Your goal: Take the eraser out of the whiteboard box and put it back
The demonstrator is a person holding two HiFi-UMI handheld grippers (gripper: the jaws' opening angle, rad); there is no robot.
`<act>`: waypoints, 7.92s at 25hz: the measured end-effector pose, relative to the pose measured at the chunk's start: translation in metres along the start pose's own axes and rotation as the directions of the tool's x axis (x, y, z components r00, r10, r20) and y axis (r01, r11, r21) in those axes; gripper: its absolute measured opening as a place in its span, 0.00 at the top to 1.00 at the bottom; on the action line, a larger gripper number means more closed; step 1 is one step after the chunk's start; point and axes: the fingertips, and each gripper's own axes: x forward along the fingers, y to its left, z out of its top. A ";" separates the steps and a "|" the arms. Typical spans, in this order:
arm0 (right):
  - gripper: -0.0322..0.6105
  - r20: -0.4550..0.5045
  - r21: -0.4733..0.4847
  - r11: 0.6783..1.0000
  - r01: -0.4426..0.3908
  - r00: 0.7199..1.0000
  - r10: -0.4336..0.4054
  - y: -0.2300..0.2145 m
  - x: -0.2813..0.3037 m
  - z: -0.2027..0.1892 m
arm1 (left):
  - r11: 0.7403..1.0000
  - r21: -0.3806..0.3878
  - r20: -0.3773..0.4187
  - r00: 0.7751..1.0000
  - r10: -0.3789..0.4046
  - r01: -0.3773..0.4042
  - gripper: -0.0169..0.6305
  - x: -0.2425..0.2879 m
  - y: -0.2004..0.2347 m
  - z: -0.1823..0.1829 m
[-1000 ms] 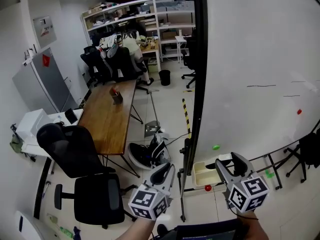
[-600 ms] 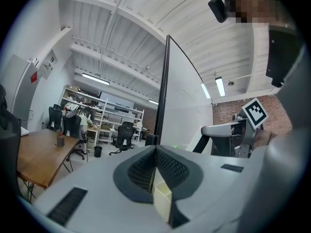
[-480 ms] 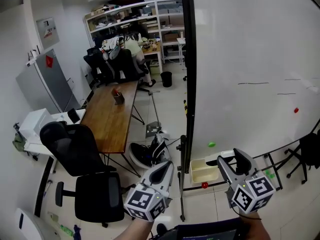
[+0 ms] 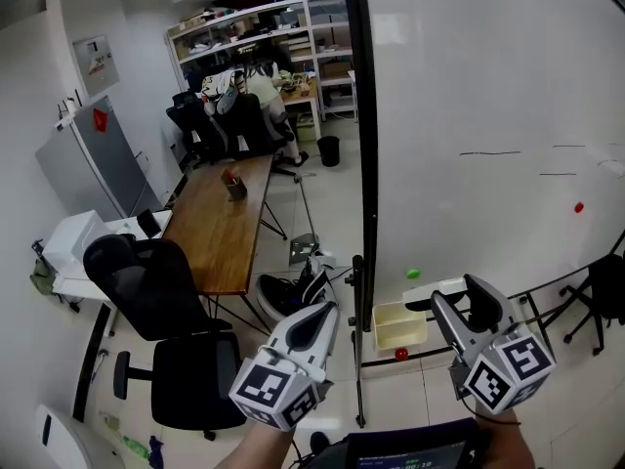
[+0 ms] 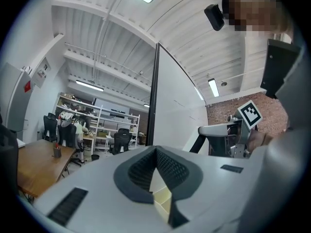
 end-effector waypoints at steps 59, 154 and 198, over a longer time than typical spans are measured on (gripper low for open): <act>0.54 -0.341 0.006 1.000 0.013 0.940 -0.011 -0.014 0.051 -0.198 | 0.994 -0.087 -0.235 0.971 0.038 -0.060 0.93 0.015 0.033 -0.154; 0.93 0.023 0.027 0.946 -0.324 0.946 0.323 -0.007 -0.066 -0.036 | 0.973 0.019 -0.040 0.972 0.230 -0.229 0.93 -0.059 -0.100 -0.043; 0.93 0.012 -0.083 0.979 -0.186 0.982 0.187 0.197 -0.308 0.005 | 0.999 -0.004 0.055 0.997 0.046 -0.046 0.93 -0.296 -0.219 0.012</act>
